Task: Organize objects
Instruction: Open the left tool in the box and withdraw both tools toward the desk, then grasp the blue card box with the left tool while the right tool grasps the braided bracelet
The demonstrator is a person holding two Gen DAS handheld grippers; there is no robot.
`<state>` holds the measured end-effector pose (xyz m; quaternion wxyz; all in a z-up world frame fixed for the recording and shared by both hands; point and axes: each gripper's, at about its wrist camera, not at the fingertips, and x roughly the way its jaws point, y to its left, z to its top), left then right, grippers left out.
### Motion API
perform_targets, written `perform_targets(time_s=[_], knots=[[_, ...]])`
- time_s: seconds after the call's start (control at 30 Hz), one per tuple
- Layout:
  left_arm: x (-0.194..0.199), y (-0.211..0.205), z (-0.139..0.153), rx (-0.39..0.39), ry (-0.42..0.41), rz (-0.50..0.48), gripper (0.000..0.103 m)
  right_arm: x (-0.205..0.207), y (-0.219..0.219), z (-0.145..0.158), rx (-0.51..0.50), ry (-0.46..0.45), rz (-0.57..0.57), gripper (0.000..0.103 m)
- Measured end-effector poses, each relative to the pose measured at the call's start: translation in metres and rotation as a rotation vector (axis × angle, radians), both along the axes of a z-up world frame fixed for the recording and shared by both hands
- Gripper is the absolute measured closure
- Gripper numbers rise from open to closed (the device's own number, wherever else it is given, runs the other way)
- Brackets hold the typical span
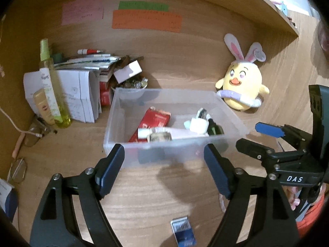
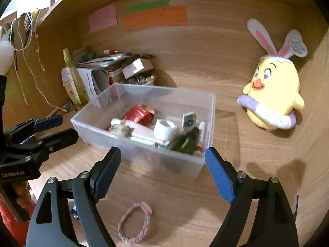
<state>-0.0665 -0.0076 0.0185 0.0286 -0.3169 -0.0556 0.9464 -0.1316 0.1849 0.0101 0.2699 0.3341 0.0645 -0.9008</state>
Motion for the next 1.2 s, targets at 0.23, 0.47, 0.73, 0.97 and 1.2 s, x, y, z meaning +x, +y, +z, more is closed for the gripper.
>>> perform_targets(time_s=[0.23,0.47,0.73,0.97,1.2], knots=[[0.015,0.003,-0.018,0.000,-0.048,-0.005,0.023,0.012,0.004,-0.022,0.016,-0.063,-0.006,0.021],[0.030,0.005,-0.044,0.018,-0.116,-0.015,0.023,0.015,-0.001,-0.052,0.053,-0.130,0.004,0.021],[0.040,0.009,-0.066,0.026,-0.177,-0.032,0.023,0.017,-0.017,-0.075,0.101,-0.199,0.066,0.034],[0.049,0.016,-0.079,-0.009,-0.205,-0.056,0.023,0.024,-0.022,-0.075,0.128,-0.169,0.081,0.063],[0.053,0.024,-0.085,-0.026,-0.213,-0.085,0.027,0.025,-0.024,-0.075,0.139,-0.146,0.076,0.086]])
